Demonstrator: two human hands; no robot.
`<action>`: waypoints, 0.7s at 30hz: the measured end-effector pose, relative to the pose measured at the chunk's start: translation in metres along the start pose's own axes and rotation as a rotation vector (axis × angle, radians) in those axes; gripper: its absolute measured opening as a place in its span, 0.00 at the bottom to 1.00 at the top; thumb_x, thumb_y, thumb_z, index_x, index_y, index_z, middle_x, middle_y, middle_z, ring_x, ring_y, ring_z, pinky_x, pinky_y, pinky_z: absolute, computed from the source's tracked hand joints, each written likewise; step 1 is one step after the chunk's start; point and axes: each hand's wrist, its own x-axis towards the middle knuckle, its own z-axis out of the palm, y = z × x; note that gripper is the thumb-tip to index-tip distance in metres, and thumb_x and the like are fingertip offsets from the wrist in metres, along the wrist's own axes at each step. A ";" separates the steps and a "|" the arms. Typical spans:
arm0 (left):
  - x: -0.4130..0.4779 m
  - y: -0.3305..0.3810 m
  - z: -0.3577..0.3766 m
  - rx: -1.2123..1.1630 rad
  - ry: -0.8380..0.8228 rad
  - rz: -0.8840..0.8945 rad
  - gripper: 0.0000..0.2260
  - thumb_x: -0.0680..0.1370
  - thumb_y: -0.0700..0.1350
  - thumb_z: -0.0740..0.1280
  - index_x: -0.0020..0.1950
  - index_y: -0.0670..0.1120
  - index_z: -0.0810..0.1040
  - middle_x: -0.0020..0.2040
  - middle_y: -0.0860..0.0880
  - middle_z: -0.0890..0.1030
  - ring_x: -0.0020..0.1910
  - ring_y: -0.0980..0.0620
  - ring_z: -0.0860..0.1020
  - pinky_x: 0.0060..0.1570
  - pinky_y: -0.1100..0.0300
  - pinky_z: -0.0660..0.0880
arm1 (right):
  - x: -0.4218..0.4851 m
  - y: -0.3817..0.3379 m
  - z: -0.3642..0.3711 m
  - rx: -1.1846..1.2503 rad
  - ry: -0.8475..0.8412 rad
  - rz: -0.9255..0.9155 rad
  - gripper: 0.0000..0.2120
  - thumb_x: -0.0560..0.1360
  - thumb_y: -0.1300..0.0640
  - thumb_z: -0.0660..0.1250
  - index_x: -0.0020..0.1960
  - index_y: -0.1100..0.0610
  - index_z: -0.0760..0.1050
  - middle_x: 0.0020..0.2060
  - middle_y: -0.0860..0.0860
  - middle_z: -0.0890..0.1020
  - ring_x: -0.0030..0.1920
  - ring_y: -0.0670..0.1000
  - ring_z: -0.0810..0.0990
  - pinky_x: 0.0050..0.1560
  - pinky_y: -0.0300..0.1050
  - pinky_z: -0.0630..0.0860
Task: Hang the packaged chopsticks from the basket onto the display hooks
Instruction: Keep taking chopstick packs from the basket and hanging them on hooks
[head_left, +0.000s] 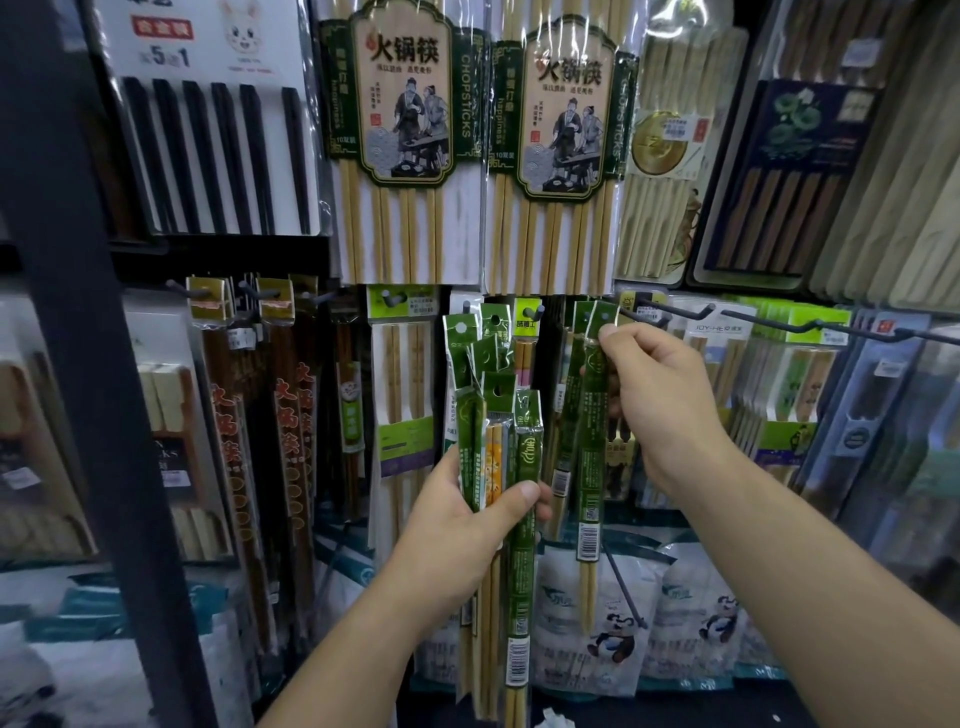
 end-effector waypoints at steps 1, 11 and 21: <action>0.000 0.000 0.000 -0.010 0.000 0.004 0.11 0.80 0.46 0.71 0.57 0.55 0.71 0.46 0.53 0.88 0.51 0.65 0.83 0.50 0.71 0.71 | 0.000 0.001 0.001 -0.002 0.002 0.001 0.14 0.82 0.50 0.65 0.43 0.57 0.78 0.37 0.54 0.72 0.37 0.52 0.69 0.39 0.47 0.69; 0.002 -0.002 0.001 -0.047 -0.004 0.020 0.12 0.80 0.46 0.71 0.59 0.53 0.71 0.47 0.53 0.88 0.52 0.61 0.84 0.53 0.70 0.72 | 0.021 0.012 0.010 -0.186 0.080 0.004 0.16 0.82 0.49 0.64 0.43 0.58 0.80 0.21 0.42 0.68 0.25 0.44 0.67 0.35 0.42 0.69; 0.003 -0.006 0.000 -0.036 0.043 0.051 0.10 0.80 0.44 0.72 0.58 0.51 0.75 0.45 0.54 0.88 0.47 0.66 0.83 0.40 0.80 0.72 | 0.002 0.024 0.009 -0.210 0.160 0.025 0.15 0.80 0.46 0.67 0.45 0.58 0.78 0.37 0.52 0.81 0.38 0.49 0.78 0.40 0.45 0.74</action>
